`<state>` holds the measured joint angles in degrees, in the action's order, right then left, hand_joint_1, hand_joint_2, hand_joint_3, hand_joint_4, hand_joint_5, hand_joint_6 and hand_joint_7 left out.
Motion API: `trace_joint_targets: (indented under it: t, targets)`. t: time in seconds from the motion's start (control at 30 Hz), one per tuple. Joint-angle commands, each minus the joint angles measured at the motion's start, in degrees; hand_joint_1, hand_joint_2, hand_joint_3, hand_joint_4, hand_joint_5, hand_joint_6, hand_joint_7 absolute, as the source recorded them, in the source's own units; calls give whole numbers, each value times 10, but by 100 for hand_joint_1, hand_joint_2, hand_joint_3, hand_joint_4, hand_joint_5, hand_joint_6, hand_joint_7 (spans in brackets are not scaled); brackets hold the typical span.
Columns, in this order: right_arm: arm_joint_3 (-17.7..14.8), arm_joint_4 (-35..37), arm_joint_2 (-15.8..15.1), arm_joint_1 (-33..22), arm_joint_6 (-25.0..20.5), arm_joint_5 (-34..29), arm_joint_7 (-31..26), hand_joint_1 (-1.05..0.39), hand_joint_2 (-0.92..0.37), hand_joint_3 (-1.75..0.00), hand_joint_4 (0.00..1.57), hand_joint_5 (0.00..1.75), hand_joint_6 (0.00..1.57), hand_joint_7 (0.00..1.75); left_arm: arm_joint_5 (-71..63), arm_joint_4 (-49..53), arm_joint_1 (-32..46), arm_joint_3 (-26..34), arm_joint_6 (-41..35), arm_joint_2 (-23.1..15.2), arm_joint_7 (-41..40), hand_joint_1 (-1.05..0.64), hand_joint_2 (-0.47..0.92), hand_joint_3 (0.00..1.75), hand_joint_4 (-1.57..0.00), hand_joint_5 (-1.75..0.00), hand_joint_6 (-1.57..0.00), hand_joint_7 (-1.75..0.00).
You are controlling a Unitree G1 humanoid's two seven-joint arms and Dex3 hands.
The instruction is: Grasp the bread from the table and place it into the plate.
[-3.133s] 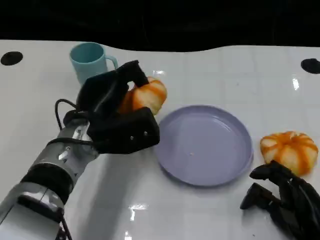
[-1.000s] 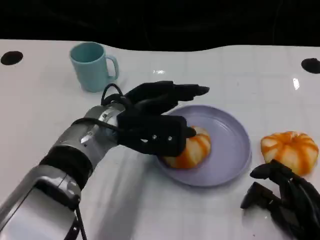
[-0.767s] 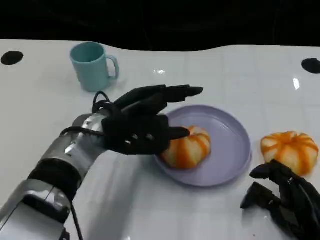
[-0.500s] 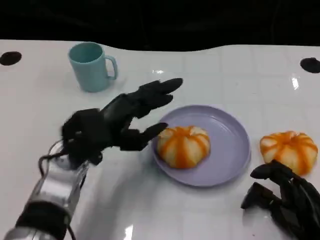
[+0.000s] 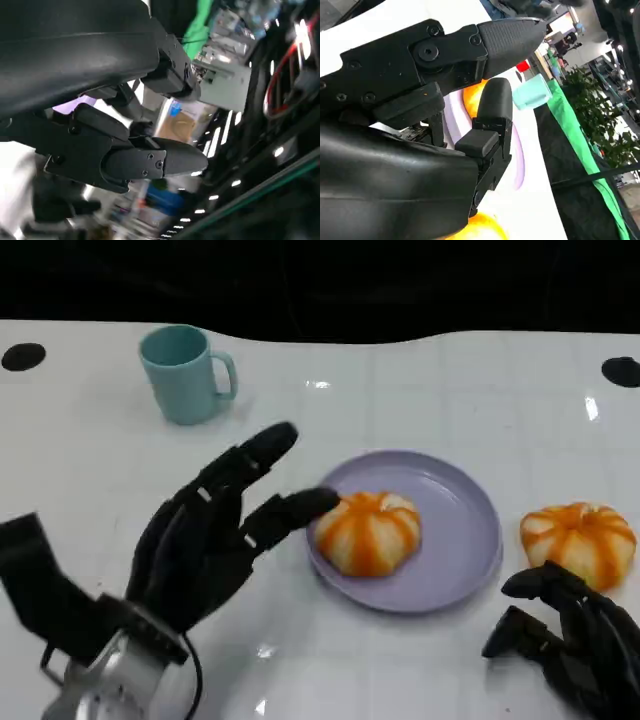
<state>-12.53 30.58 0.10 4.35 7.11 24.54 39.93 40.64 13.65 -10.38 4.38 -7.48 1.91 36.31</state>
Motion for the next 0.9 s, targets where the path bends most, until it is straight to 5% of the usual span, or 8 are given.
trace_joint_targets:
  t: [0.03, 0.27, 0.9]
  targets:
    - [1, -11, -6, -10, -5, -1, -8, -54, -92, -20, 69, 148, 62, 117, 35, -55, 38, 25, -67, 3, -30, -63, 92, 45, -59, -139, -68, -60]
    - [2, -22, -6, -15, -15, 1, -9, -55, -92, -21, 67, 152, 60, 121, 51, -118, 98, 39, -130, 19, -78, -57, 92, 41, -76, -174, -62, -141]
    - [1, -21, -4, -19, -3, 5, 4, -53, -92, -21, 68, 148, 62, 116, 28, -128, 154, 39, -136, 23, -82, -53, 92, 33, -81, -175, -61, -167]
